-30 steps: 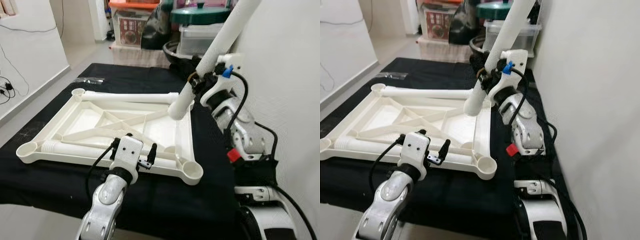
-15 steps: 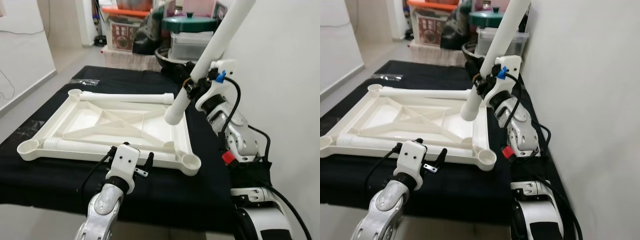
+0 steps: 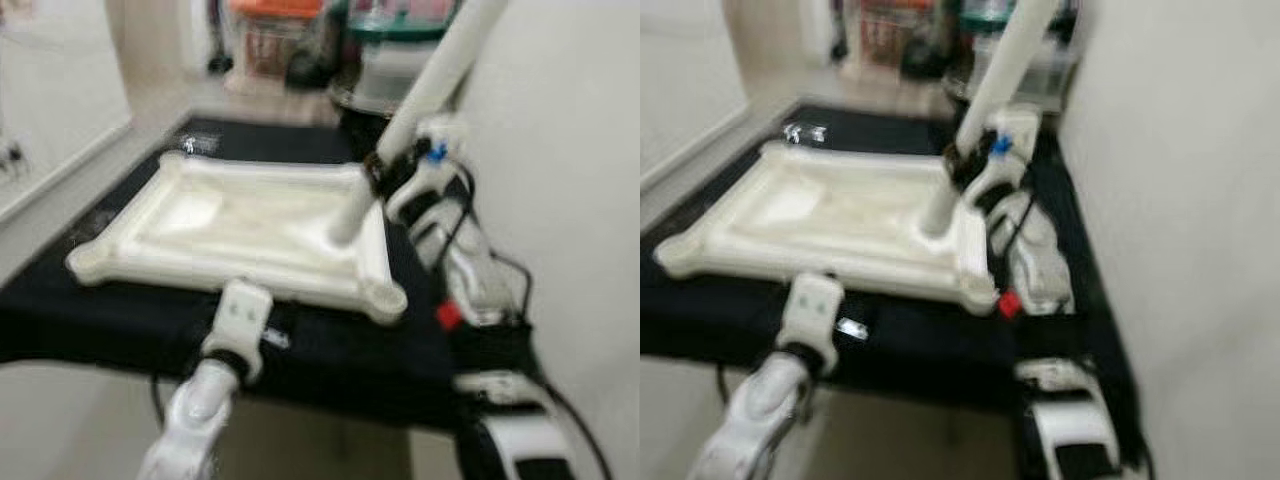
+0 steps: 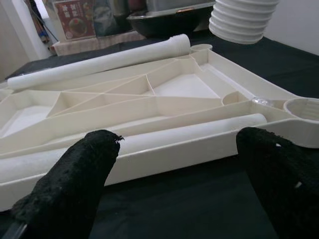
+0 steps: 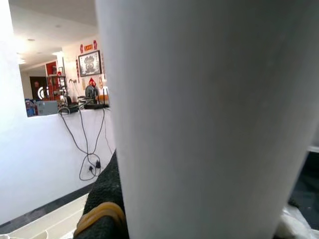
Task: Building children table
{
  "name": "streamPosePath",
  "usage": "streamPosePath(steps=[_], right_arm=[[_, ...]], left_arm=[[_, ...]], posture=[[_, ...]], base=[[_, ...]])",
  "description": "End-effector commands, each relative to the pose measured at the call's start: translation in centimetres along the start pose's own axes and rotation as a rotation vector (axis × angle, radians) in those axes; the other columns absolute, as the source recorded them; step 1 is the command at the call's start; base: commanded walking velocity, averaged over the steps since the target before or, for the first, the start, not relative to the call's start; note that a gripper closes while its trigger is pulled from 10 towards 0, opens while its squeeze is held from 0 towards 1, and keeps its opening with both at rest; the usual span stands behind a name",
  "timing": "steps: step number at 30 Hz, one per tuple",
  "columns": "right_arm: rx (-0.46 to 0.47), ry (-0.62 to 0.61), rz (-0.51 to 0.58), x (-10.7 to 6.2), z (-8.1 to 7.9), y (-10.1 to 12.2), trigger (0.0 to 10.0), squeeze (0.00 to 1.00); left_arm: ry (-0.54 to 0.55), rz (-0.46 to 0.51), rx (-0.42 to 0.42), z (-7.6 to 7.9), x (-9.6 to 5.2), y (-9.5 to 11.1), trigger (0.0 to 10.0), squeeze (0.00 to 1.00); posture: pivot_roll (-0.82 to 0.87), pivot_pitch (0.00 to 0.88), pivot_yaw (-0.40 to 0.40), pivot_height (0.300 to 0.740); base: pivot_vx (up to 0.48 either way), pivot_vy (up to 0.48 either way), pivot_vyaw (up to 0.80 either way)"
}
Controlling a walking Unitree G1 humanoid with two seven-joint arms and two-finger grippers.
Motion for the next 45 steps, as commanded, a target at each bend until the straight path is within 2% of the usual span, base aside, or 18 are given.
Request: streamPosePath(steps=[1, 5, 7, 9, 11, 13, 15, 17, 18, 20, 23, 25, 28, 34, 45], right_arm=[[-0.035, -0.012, 0.019, 0.0, 0.4, 0.8, 10.0, 0.0], [-0.051, -0.001, 0.012, 0.2, 0.8, 1.1, 10.0, 0.0], [-0.047, 0.053, -0.018, 0.4, 1.2, 1.6, 10.0, 0.0], [-0.041, 0.161, -0.082, 0.3, 1.8, 2.4, 10.0, 0.0], [-0.041, 0.161, -0.082, 0.3, 1.8, 2.4, 10.0, 0.0], [-0.015, 0.282, -0.152, -0.2, 1.9, 3.1, 10.0, 0.0], [-0.015, 0.282, -0.152, -0.2, 1.9, 3.1, 10.0, 0.0], [0.002, 0.437, -0.256, -1.4, 1.6, 3.0, 10.0, 0.0], [0.002, 0.437, -0.256, -1.4, 1.6, 3.0, 10.0, 0.0], [-0.024, 0.584, -0.376, -3.2, 1.7, 2.4, 10.0, 0.0], [-0.02, 0.639, -0.439, -4.1, 1.9, 2.0, 10.0, 0.0], [-0.005, 0.705, -0.476, -4.8, 2.2, 2.3, 10.0, 0.0], [0.004, 0.729, -0.476, -4.7, 2.3, 2.9, 10.0, 0.0], [-0.041, 0.797, -0.525, -4.5, 2.0, 2.5, 10.0, 0.0], [-0.089, 0.812, -0.535, -3.5, 1.7, 2.3, 10.0, 0.0]], left_arm=[[-0.012, -0.019, -0.018, 0.3, -0.3, -0.3, 10.0, 0.0], [-0.042, -0.021, -0.035, 0.8, -0.6, -0.4, 10.0, 0.0], [-0.117, -0.001, -0.072, 1.9, -1.4, -0.2, 10.0, 0.0], [-0.239, 0.031, -0.093, 3.4, -2.8, 0.2, 10.0, 0.0], [-0.239, 0.031, -0.093, 3.4, -2.8, 0.2, 10.0, 0.0], [-0.306, 0.041, -0.116, 4.2, -4.0, 0.6, 10.0, 0.0], [-0.306, 0.041, -0.116, 4.2, -4.0, 0.6, 10.0, 0.0], [-0.332, 0.046, -0.133, 4.5, -4.8, 1.1, 10.0, 0.0], [-0.332, 0.046, -0.133, 4.5, -4.8, 1.1, 10.0, 0.0], [-0.341, 0.046, -0.146, 4.5, -5.5, 1.7, 10.0, 0.0], [-0.344, 0.043, -0.146, 4.5, -5.8, 1.8, 10.0, 0.0], [-0.352, 0.036, -0.146, 4.4, -6.6, 2.0, 10.0, 0.0], [-0.362, 0.031, -0.15, 4.2, -7.3, 2.2, 10.0, 0.0], [-0.388, 0.018, -0.152, 4.4, -8.3, 2.4, 10.0, 0.0], [-0.397, 0.012, -0.151, 4.5, -8.8, 2.9, 10.0, 0.0]], posture=[[0.05, 0.0, -0.087, 0.74], [0.05, 0.0, -0.085, 0.74], [0.05, 0.0, -0.08, 0.74], [0.06, 0.018, -0.083, 0.74], [0.06, 0.018, -0.083, 0.74], [0.07, 0.048, -0.075, 0.74], [0.07, 0.048, -0.075, 0.74], [0.09, 0.068, -0.068, 0.74], [0.09, 0.068, -0.068, 0.74], [0.1, 0.095, -0.061, 0.74], [0.11, 0.101, -0.059, 0.74], [0.12, 0.126, -0.048, 0.74], [0.12, 0.133, -0.045, 0.74], [0.14, 0.156, -0.038, 0.74], [0.14, 0.177, -0.046, 0.74]], base=[[0.0, 0.0, 0.0], [0.0, 0.0, 0.0], [0.0, 0.0, 0.0], [0.0, 0.0, 0.0], [0.0, 0.0, 0.0], [0.0, 0.0, 0.0], [0.0, 0.0, 0.0], [0.0, 0.0, 0.0], [0.0, 0.0, 0.0], [0.0, 0.0, 0.0], [0.0, 0.0, 0.0], [0.0, 0.0, 0.0], [0.0, 0.0, 0.0], [0.0, 0.0, 0.0], [0.0, 0.0, 0.0]])
Point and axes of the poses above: a point about 5 cm out from each wrist's last joint towards the gripper, its own x axis pointing out of the wrist towards the gripper, its own y axis along the axis of the wrist's last joint, z = x × y, the point moved 4 cm from there along x, pointing out of the wrist towards the gripper, and after that the axes turned 13 degrees about x, right-handed, at the moved point
